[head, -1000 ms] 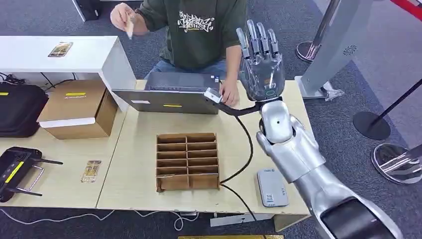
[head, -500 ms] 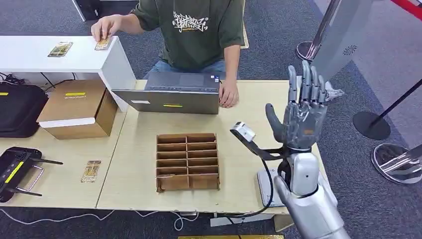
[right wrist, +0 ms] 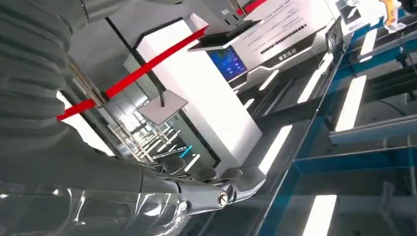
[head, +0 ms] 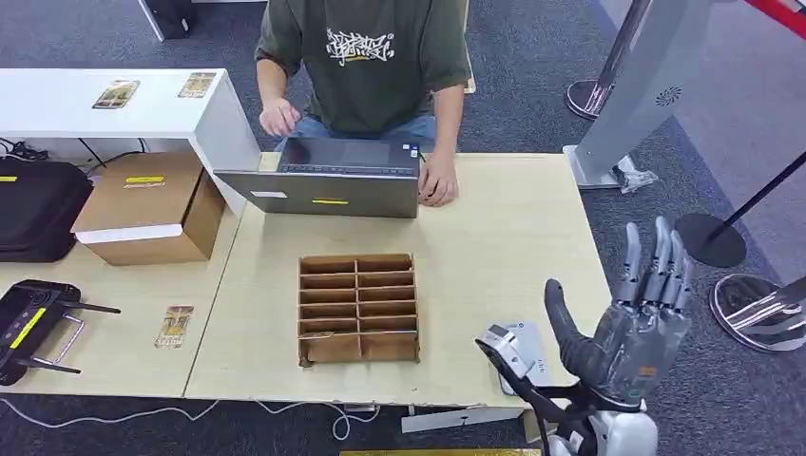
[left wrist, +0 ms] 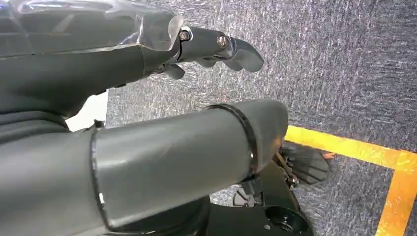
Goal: Pass the card to the sensor for recognition and then transmit it.
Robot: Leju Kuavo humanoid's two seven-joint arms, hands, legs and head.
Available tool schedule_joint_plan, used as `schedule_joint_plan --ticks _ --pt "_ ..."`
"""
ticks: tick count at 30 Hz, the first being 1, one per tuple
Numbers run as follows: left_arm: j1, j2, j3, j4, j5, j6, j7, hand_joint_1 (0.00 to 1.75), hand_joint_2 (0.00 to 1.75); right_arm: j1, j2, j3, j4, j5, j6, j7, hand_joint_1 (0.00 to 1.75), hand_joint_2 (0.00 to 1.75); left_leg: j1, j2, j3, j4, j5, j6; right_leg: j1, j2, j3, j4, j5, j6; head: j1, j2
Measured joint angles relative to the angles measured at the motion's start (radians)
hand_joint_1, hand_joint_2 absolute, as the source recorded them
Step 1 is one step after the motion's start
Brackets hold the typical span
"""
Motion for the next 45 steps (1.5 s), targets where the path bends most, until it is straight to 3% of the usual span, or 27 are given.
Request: schedule_joint_plan --ticks 9,14,31,45 --pt "0.005 0.002 0.006 0.000 0.010 -0.017 -0.021 0.00 0.00 0.066 0.008 0.006 -0.035 0.000 0.000 0.057 0.00 1.75 0.000 0.000 0.000 0.000 0.000 0.000 0.000 0.000 0.000 0.000 0.000 0.000 0.000 0.000" --pt "0.010 0.004 0.039 0.000 0.076 -0.021 -0.036 0.00 0.00 0.099 0.008 0.006 -0.061 0.000 0.000 0.077 0.00 1.75 0.000 0.000 0.000 0.000 0.000 0.000 0.000 0.000 0.000 0.000 0.000 0.000 0.000 0.000" --pt "0.016 0.010 0.090 0.000 0.104 -0.009 -0.069 0.00 0.00 0.154 0.018 0.007 -0.118 0.000 0.003 0.091 0.00 1.75 0.000 0.000 0.000 0.000 0.000 0.000 0.000 0.000 0.000 0.000 0.000 0.000 0.000 0.000" --pt "0.018 0.022 0.090 0.000 0.087 0.016 -0.050 0.00 0.00 0.183 0.040 0.007 -0.145 -0.005 0.000 0.087 0.00 1.75 0.000 0.001 0.000 0.000 0.000 0.000 0.000 0.000 0.000 0.000 0.000 0.000 0.000 0.000"
